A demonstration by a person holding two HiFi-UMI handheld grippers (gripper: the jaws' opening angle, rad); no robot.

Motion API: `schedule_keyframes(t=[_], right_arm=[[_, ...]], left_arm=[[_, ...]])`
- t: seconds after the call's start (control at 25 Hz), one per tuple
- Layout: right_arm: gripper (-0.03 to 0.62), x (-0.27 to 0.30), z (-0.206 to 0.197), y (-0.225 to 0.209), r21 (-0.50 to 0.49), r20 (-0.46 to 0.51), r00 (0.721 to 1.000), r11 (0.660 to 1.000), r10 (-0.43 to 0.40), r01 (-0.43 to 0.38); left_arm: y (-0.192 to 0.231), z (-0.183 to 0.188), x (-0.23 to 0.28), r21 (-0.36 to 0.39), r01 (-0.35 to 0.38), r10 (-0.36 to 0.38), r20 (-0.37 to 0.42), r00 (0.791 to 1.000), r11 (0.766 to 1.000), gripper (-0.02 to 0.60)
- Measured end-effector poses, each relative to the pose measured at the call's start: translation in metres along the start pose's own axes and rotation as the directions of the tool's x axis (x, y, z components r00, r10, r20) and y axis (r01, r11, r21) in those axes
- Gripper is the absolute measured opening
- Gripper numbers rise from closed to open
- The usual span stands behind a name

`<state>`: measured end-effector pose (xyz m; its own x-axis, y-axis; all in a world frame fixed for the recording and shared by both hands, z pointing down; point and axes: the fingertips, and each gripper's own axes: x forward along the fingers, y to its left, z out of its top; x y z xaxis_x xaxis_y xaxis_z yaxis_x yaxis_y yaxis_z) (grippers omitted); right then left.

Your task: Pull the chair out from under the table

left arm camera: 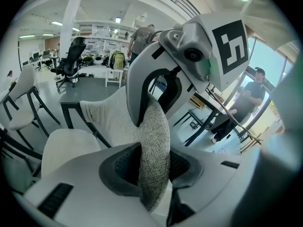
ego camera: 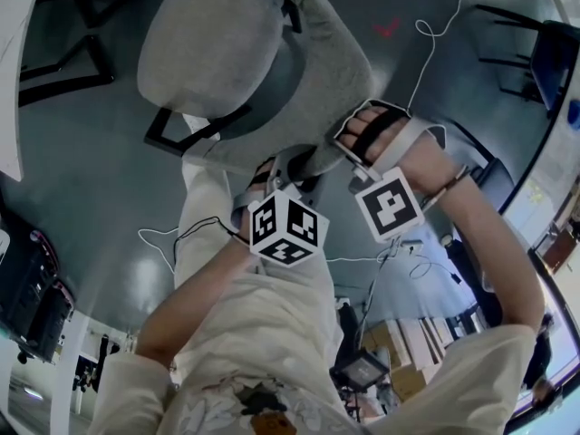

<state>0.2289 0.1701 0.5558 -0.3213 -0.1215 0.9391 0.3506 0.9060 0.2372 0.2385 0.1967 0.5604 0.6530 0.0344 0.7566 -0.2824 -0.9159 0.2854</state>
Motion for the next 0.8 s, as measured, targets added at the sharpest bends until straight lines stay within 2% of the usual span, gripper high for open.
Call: schedule_keyframes(t=[0.28, 0.52, 0.6, 0.72, 0.8], right_arm=[[0.091, -0.001, -0.005, 0.011, -0.022, -0.018, 1.0, 1.0, 0.007, -0.008], [0.113, -0.003, 0.006, 0.002, 0.019, -0.02, 0.996, 0.996, -0.088, 0.089], [0.117, -0.01, 0.009, 0.003, 0.033, -0.02, 0.995, 0.994, -0.101, 0.102], [0.118, -0.024, 0.013, 0.01, 0.025, -0.038, 0.996, 0.997, -0.078, 0.079], [0.118, -0.034, 0.022, 0.002, 0.049, -0.03, 0.992, 0.991, -0.125, 0.126]], left_arm=[[-0.007, 0.0, 0.005, -0.017, 0.007, -0.007, 0.0, 1.0, 1.0, 0.127], [-0.01, -0.001, 0.0, -0.028, 0.025, -0.026, -0.036, 0.999, 0.999, 0.164], [-0.014, 0.004, -0.005, -0.012, 0.03, -0.03, -0.04, 0.999, 0.999, 0.167], [-0.02, 0.015, -0.018, 0.028, 0.043, -0.042, -0.028, 0.999, 0.999, 0.167], [-0.022, 0.022, -0.028, 0.044, 0.049, -0.048, -0.019, 0.999, 0.998, 0.167]])
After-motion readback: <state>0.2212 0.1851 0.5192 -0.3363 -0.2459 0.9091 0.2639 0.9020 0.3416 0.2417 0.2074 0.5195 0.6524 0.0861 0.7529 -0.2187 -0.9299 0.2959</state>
